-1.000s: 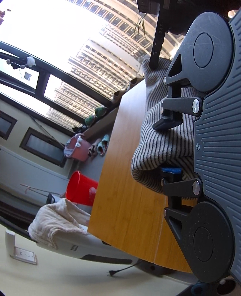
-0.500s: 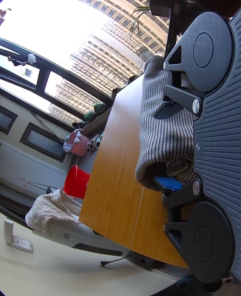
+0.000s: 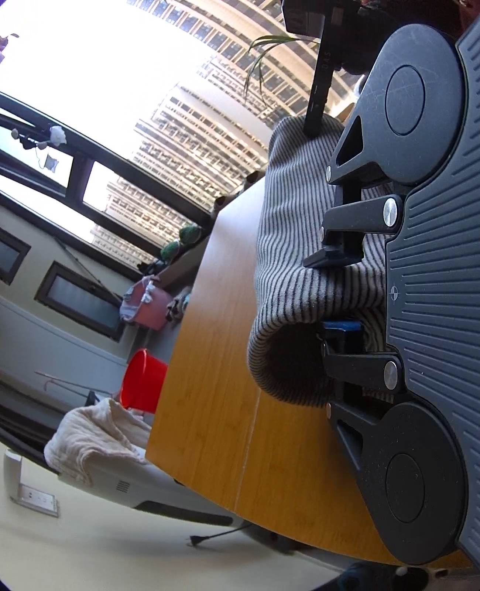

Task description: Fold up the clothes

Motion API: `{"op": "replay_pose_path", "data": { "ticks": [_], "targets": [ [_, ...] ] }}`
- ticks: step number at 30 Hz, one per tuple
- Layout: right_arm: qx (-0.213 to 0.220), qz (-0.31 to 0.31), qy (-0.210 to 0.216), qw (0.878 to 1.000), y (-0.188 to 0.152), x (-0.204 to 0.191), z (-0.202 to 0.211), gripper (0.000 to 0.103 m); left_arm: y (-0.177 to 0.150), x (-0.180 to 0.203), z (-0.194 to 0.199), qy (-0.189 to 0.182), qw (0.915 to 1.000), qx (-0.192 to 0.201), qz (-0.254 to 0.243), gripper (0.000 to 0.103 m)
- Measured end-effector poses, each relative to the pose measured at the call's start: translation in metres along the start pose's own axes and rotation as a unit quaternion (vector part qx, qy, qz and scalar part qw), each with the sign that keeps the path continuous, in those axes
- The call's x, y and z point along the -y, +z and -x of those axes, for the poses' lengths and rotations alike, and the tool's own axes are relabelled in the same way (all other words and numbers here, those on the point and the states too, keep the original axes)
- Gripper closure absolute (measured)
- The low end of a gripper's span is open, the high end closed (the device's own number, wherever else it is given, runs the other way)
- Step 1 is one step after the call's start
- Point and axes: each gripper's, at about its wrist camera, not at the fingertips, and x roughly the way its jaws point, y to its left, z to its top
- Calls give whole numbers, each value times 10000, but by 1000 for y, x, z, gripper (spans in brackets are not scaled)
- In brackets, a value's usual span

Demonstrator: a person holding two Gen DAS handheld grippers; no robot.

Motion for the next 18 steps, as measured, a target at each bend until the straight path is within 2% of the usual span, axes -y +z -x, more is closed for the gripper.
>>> {"op": "replay_pose_path", "data": {
  "ticks": [2, 4, 6, 8, 11, 13, 14, 15, 16, 18],
  "targets": [
    [114, 95, -96, 9998, -2, -3, -1, 69, -11, -5, -5, 124, 9999, -84, 58, 59],
    [190, 259, -217, 9992, 0, -7, -4, 67, -7, -7, -8, 177, 9998, -19, 82, 56],
    [180, 322, -264, 9990, 0, -7, -6, 64, -1, -3, -3, 356, 9993, 87, -108, 47],
    [194, 331, -302, 9988, -2, -7, -6, 60, 6, 2, 5, 544, 9978, 222, -316, 44],
    [216, 218, -301, 9991, -4, -4, -9, 56, 16, 15, 34, 689, 9939, 707, -483, 44],
    [244, 185, -319, 9990, -4, -4, -10, 56, 24, 31, 51, 532, 9908, 1087, -611, 37],
    [262, 194, -342, 9989, -4, -5, -10, 56, 26, 40, 54, 375, 9900, 1190, -659, 30],
    [285, 228, -382, 9986, -5, -6, -9, 55, 27, 49, 52, 165, 9897, 1236, -698, 27],
    [305, 280, -423, 9982, -6, -8, -7, 55, 27, 57, 46, -49, 9904, 1182, -715, 27],
    [334, 402, -495, 9974, -9, -11, -3, 52, 16, 67, 16, -295, 9946, 680, -720, 27]
  ]
}}
